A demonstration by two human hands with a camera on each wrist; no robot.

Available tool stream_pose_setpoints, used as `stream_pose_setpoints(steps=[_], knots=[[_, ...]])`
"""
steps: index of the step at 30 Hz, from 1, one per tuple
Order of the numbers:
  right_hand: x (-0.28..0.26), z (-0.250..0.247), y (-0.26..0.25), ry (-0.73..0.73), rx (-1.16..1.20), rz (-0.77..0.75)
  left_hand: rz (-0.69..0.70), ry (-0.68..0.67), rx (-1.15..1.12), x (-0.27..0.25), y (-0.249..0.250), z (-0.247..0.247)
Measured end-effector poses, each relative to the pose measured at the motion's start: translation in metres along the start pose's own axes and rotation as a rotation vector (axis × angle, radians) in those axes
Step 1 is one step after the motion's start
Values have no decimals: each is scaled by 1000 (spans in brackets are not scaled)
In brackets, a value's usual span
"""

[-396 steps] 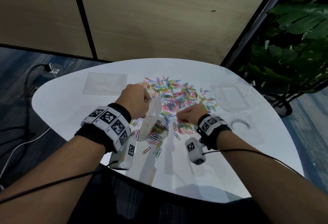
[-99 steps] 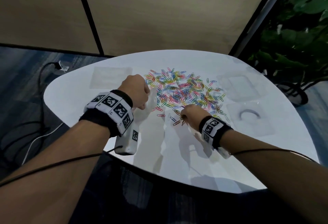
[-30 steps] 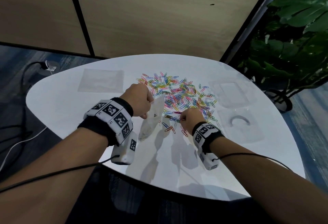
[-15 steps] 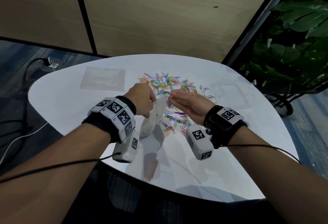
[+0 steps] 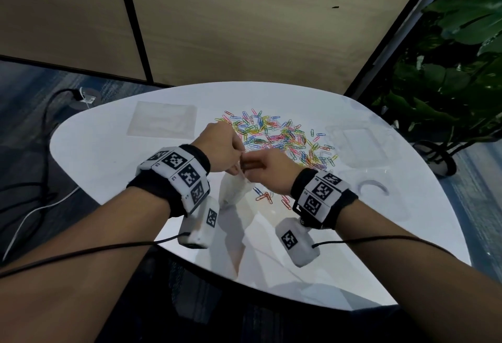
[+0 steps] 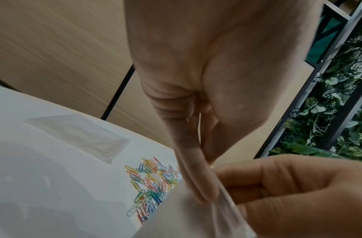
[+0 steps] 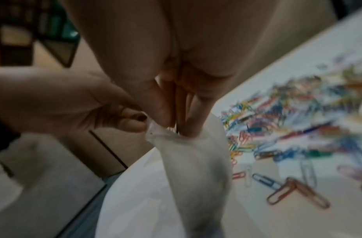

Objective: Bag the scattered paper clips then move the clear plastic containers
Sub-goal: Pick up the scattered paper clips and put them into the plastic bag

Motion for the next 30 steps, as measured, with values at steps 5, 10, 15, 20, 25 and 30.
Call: stream_pose_setpoints(steps=[5, 10, 15, 20, 25, 30], knots=[[-5, -28, -10, 99, -82, -40, -19, 38, 5, 2, -4, -4], [-40, -60, 68, 53, -354, 355, -44, 68, 28, 3, -9, -9], [-71, -44, 124, -123, -568, 546, -36, 63, 48, 1, -8, -10], [-40, -36, 131, 119, -511, 467, -43, 68, 88, 6, -16, -12], [-9, -37, 126, 232, -474, 433, -36, 67, 120, 4, -21, -16], [6, -38, 116, 137, -625, 340, -31, 67, 124, 4, -23, -19]])
Point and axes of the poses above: each hand's wrist, its own x-axis towards the middle knuckle, its own z-axis out of the palm, y = z × x, the point moved 7 cm from there along x, towards the middle knuckle, and after that the axes turned 14 degrees about -z, right-handed, at the moved point
